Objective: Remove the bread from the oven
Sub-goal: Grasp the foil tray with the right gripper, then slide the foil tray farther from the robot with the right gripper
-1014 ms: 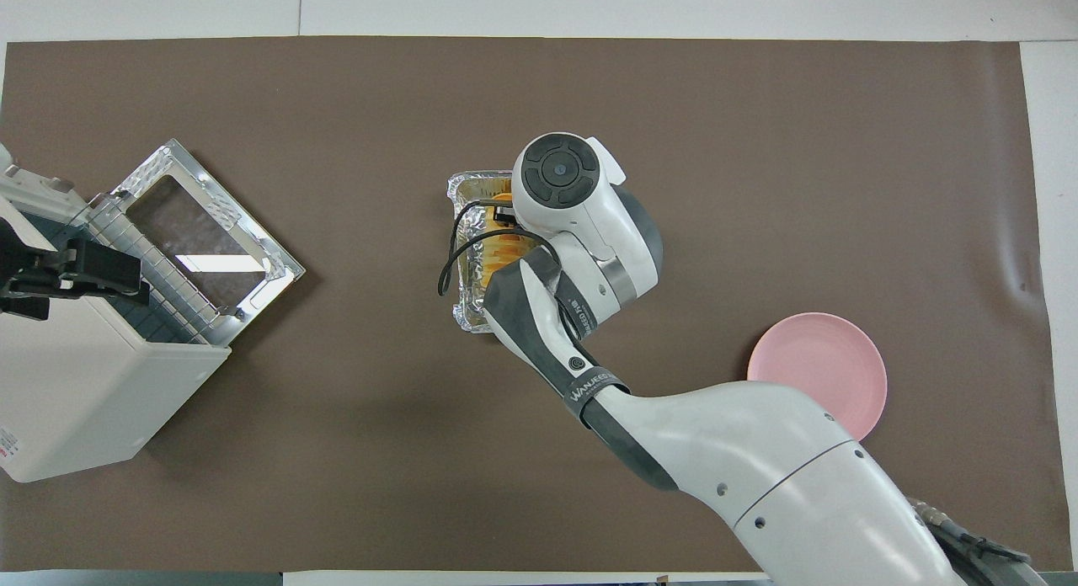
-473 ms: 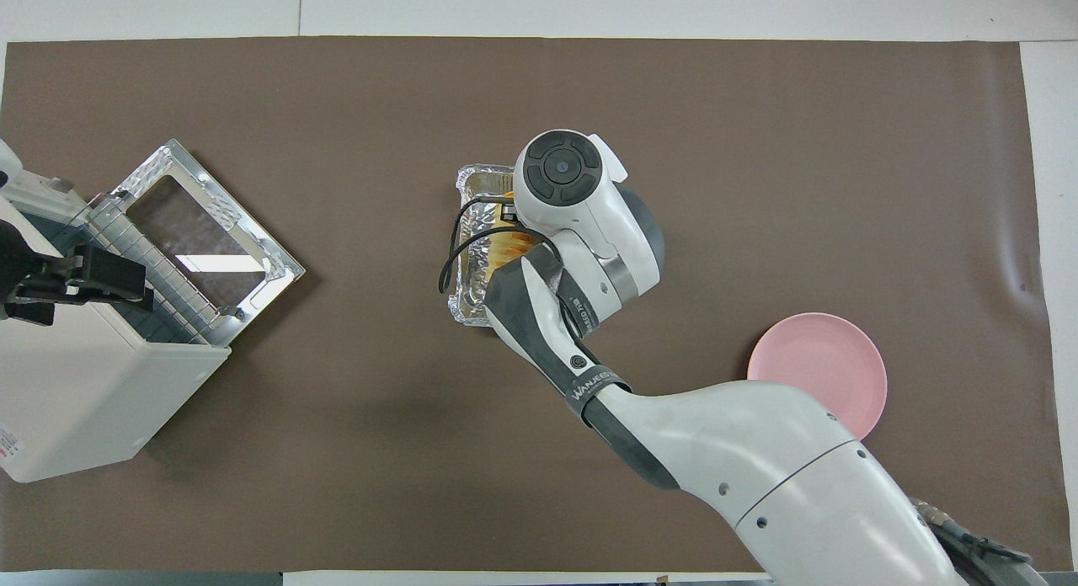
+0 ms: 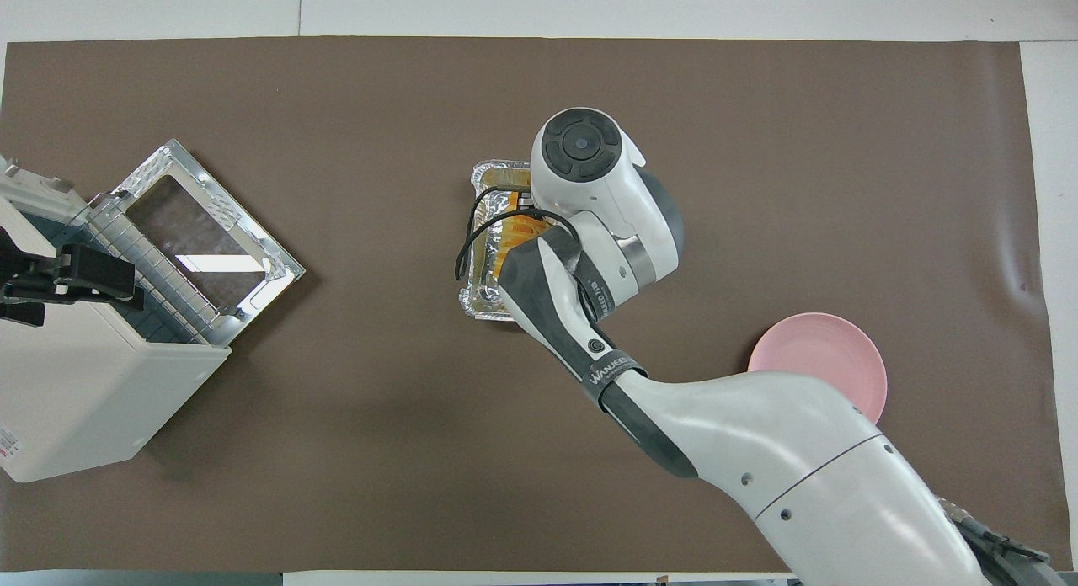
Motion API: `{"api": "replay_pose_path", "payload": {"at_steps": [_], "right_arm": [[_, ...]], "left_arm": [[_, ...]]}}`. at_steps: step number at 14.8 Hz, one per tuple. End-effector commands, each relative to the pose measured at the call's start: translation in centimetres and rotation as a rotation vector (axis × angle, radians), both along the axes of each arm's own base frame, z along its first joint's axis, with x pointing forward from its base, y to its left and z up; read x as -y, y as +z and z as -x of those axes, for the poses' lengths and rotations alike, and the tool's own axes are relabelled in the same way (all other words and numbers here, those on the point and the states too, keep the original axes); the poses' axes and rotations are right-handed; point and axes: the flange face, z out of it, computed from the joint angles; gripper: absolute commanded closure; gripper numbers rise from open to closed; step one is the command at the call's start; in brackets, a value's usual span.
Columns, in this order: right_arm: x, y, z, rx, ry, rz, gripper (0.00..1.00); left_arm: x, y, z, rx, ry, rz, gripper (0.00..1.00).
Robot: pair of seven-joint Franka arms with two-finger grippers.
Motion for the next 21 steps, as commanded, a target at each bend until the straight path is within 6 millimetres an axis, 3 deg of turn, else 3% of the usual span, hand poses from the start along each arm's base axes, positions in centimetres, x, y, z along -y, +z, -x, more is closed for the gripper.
{"api": "replay_pose_path", "payload": {"at_steps": [1, 5, 7, 10, 12, 18, 21], "right_arm": [[2.8, 5.0, -1.9, -0.050, 0.027, -0.065, 1.00], [10.1, 7.6, -4.8, -0.038, 0.071, -0.072, 1.00], [15.3, 7.5, -6.5, -0.021, 0.099, -0.073, 1.00], [21.1, 7.0, -8.0, 0.003, 0.166, -0.072, 1.00], [24.7, 4.8, -8.3, 0.015, 0.181, -0.067, 1.00], [31.4, 1.1, -9.0, 0.064, 0.177, -0.057, 1.00], [33.2, -0.3, -9.1, 0.063, 0.162, -0.056, 1.00]], "left_arm": [[-0.3, 0.3, 0.7, 0.011, 0.002, -0.013, 0.00], [-0.3, 0.3, 0.7, 0.011, 0.002, -0.013, 0.00], [-0.3, 0.3, 0.7, 0.011, 0.002, -0.013, 0.00], [-0.3, 0.3, 0.7, 0.011, 0.002, -0.013, 0.00], [-0.3, 0.3, 0.7, 0.011, 0.002, -0.013, 0.00], [-0.3, 0.3, 0.7, 0.011, 0.002, -0.013, 0.00], [-0.3, 0.3, 0.7, 0.011, 0.002, -0.013, 0.00]]}}
